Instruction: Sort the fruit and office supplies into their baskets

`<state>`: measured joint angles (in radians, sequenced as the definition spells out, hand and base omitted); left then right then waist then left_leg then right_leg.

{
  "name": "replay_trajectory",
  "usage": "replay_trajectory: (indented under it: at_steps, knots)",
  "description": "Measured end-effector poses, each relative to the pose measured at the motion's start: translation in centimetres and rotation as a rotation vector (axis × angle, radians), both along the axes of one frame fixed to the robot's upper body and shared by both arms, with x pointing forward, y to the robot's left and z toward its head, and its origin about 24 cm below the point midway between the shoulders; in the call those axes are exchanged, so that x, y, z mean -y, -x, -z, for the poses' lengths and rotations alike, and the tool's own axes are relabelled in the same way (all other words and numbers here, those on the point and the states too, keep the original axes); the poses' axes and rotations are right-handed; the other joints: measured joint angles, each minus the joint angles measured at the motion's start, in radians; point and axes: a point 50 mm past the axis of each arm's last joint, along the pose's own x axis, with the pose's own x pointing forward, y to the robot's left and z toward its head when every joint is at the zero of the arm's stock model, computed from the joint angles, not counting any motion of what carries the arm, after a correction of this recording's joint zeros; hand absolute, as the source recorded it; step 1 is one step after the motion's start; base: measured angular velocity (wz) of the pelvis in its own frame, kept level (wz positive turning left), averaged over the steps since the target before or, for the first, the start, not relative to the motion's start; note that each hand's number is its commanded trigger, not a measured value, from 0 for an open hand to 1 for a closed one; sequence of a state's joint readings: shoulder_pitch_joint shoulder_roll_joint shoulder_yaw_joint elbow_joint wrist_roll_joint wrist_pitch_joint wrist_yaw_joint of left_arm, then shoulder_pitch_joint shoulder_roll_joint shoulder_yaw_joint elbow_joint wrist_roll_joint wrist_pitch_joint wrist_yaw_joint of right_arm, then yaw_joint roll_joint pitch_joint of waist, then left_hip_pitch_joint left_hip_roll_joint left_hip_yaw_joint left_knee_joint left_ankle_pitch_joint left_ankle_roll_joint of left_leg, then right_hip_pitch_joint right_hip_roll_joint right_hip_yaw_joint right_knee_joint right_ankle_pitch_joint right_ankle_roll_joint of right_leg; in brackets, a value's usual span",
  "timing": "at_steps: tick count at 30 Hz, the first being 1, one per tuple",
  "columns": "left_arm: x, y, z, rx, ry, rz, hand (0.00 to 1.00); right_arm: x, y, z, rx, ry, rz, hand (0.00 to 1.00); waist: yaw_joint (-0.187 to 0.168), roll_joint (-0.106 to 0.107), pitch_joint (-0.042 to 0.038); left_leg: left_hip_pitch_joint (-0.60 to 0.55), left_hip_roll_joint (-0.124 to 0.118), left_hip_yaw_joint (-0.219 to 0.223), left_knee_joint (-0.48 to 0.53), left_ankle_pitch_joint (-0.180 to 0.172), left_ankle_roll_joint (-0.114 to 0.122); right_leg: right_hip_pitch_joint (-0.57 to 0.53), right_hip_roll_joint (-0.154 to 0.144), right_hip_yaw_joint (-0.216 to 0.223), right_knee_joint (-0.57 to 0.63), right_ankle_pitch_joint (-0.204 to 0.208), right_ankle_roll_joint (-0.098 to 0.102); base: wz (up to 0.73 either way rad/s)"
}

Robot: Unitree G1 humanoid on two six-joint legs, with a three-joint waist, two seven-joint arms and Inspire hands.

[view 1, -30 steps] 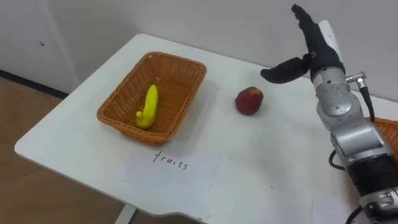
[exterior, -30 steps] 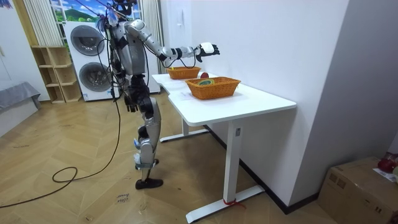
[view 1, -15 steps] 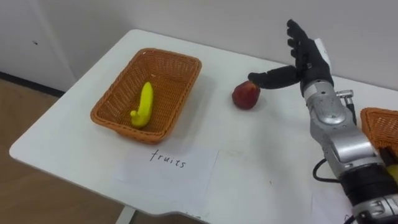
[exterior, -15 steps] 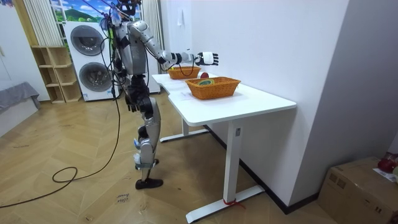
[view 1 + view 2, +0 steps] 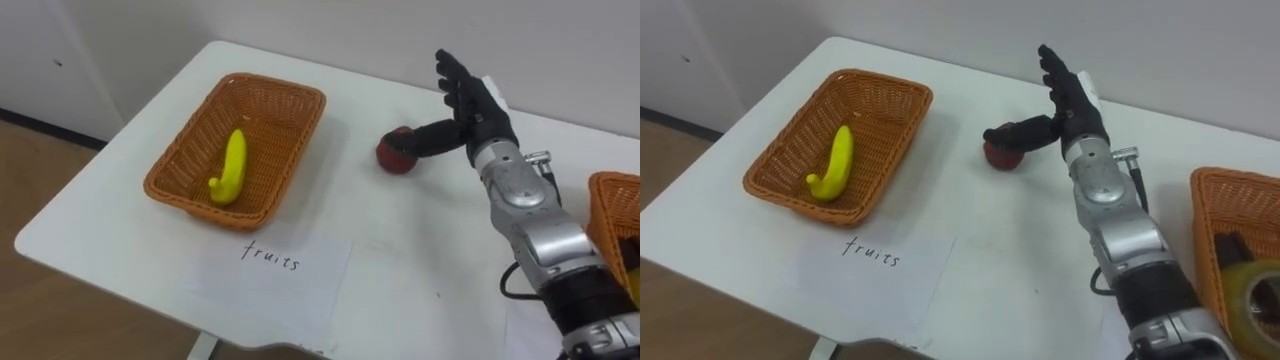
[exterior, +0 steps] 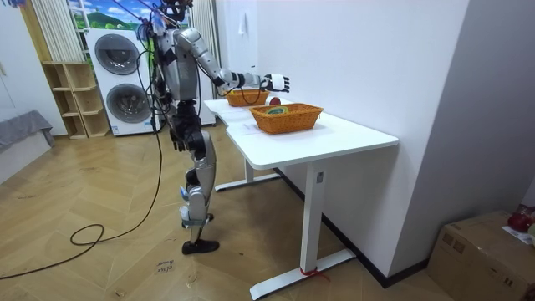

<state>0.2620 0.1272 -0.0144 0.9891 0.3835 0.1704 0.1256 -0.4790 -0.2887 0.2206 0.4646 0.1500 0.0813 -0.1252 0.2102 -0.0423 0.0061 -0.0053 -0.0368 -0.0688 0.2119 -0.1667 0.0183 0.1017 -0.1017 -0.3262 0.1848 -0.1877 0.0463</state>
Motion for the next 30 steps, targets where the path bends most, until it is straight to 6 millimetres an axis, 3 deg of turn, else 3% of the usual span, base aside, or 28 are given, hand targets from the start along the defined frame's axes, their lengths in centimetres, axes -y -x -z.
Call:
replay_trajectory:
  at_steps: [11,20,30]
  knots:
    - [0.3,0.8,0.1,-0.026,0.008,0.015,0.00,-0.8,0.3,2.0,-0.079,-0.007,-0.015,0.00,0.026,-0.013,0.0010,-0.003,0.001,-0.001,0.003,0.000,0.000,0.001,0.001,-0.005,0.001,0.001,-0.002,0.00]
    - [0.9,1.1,0.3,-0.033,0.042,0.011,0.00,-0.8,0.3,2.3,-0.086,-0.015,-0.021,0.00,0.045,0.009,0.0154,-0.005,-0.003,-0.016,0.009,0.000,0.000,0.004,-0.002,-0.020,0.001,0.001,-0.002,0.04]
    - [1.0,1.4,0.3,-0.037,0.055,-0.016,0.00,-0.4,0.5,3.2,-0.117,-0.003,-0.005,0.00,0.043,0.008,0.0133,-0.021,-0.005,-0.023,0.018,0.000,0.000,-0.003,-0.003,-0.025,0.001,0.001,-0.002,0.01]
